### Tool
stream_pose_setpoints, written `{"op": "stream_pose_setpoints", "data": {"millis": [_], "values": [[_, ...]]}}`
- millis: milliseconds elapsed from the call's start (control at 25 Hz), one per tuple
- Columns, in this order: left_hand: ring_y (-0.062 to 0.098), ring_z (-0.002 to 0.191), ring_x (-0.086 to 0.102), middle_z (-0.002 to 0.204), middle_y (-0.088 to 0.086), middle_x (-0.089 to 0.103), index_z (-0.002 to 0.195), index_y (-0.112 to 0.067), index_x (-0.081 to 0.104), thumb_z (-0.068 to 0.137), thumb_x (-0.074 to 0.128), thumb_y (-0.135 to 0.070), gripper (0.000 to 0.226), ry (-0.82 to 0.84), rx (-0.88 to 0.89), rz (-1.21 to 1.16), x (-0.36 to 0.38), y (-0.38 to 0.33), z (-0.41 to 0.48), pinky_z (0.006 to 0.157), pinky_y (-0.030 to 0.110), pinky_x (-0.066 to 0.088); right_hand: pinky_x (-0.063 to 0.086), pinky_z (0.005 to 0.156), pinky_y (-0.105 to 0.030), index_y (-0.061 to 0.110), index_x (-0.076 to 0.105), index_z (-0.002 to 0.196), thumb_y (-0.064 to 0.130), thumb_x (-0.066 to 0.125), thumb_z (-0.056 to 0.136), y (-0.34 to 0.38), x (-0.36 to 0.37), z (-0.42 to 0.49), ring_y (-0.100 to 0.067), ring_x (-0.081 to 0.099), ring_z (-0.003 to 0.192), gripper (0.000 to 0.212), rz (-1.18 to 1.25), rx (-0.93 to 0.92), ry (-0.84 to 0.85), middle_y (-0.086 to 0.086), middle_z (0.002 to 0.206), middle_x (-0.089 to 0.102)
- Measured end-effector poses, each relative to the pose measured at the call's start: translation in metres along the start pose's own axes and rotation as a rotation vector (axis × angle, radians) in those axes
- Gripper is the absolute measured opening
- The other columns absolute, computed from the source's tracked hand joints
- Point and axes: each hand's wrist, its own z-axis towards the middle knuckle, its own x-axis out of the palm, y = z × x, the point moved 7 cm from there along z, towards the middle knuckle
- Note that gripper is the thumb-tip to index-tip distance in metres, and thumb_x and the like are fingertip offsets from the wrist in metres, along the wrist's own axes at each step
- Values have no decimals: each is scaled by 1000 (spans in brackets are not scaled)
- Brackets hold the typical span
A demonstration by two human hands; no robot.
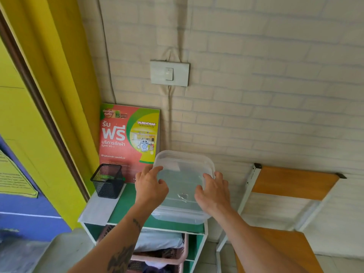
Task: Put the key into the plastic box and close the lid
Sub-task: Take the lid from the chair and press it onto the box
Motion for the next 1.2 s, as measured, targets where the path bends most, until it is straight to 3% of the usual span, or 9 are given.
{"op": "stream_pose_setpoints", "data": {"millis": [280,480,640,840,960,1200], "values": [[30,126,37,145,2,45,138,-23,52,83,50,-9,56,64,-28,-14,11,14,1,108,44,35,38,104,-42,19,36,146,37,43,94,-1,15,4,-31,34,128,55,-81,27,41,-11,152,26],[31,125,38,144,3,45,138,-25,48,82,49,-15,57,75,-7,118,14,14,4,105,43,37,39,106,-44,22,32,149,39,43,94,-6,19,10,-31,31,133,58,-94,-1,64,-8,154,24],[29,130,37,148,7,37,136,-23,47,83,49,-23,53,48,140,289,14,-9,11,106,44,37,35,109,-46,22,31,149,39,43,95,-9,14,19,-31,27,138,58,-123,-47,73,-7,157,21],[28,140,32,155,7,33,143,-18,40,90,45,-31,55,108,389,318,19,-33,34,115,43,28,23,116,-47,21,22,153,41,40,98,1,10,36,-29,12,148,62,-174,-142,64,-7,163,9],[27,148,20,161,9,23,150,-12,30,95,36,-37,60,187,486,395,30,-34,44,121,42,17,14,120,-46,19,15,155,43,34,100,5,14,45,-28,2,151,63,-208,-176,65,-9,165,3],[27,152,-3,165,12,1,154,-9,10,97,21,-49,71,336,510,557,54,-18,44,123,43,2,1,122,-47,19,1,157,50,25,100,-2,37,48,-26,-14,150,69,-259,-190,157,-11,164,-15]]}}
